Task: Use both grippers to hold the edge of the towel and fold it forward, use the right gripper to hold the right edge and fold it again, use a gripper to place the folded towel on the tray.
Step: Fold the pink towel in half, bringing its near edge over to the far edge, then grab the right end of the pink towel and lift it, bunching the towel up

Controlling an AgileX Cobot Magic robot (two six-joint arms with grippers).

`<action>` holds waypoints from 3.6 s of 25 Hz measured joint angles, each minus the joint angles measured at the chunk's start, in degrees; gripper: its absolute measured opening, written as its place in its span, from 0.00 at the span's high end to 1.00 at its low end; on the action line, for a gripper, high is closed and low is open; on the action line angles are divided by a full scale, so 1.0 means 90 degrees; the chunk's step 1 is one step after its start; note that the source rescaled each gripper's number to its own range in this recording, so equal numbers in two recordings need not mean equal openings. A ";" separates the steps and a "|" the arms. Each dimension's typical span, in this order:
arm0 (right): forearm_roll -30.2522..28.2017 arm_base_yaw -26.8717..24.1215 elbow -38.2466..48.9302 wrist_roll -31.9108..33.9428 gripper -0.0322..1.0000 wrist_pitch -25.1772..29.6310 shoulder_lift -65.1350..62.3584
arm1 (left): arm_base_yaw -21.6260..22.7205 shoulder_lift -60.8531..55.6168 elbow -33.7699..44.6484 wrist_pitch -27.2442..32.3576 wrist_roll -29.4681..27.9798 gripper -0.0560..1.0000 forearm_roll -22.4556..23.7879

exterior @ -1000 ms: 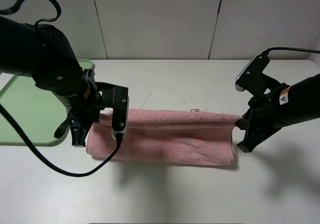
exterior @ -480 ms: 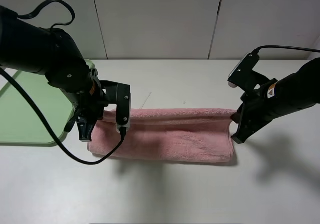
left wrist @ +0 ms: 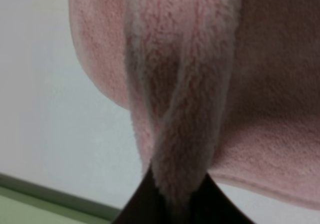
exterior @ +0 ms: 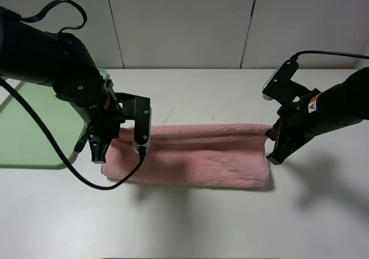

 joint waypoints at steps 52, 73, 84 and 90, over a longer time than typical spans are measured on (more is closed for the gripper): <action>-0.0076 -0.0052 0.0000 0.0244 0.00 -0.0571 0.0000 | 0.0064 0.0005 -0.0906 0.0817 -0.2004 0.00 0.0114; -0.0078 -0.0052 0.0000 0.0263 0.00 -0.0789 0.0000 | 0.0064 -0.0668 -0.2131 0.4410 -0.4867 0.00 -0.0978; -0.0078 -0.0052 0.0000 0.0263 0.00 -0.0826 0.0000 | 0.0064 -0.3256 -0.0645 0.4274 -0.5197 0.00 -0.1372; -0.0078 -0.0052 0.0000 0.0285 0.00 -0.0847 0.0000 | 0.0064 -0.4843 0.0716 0.3987 -0.5457 0.00 -0.1379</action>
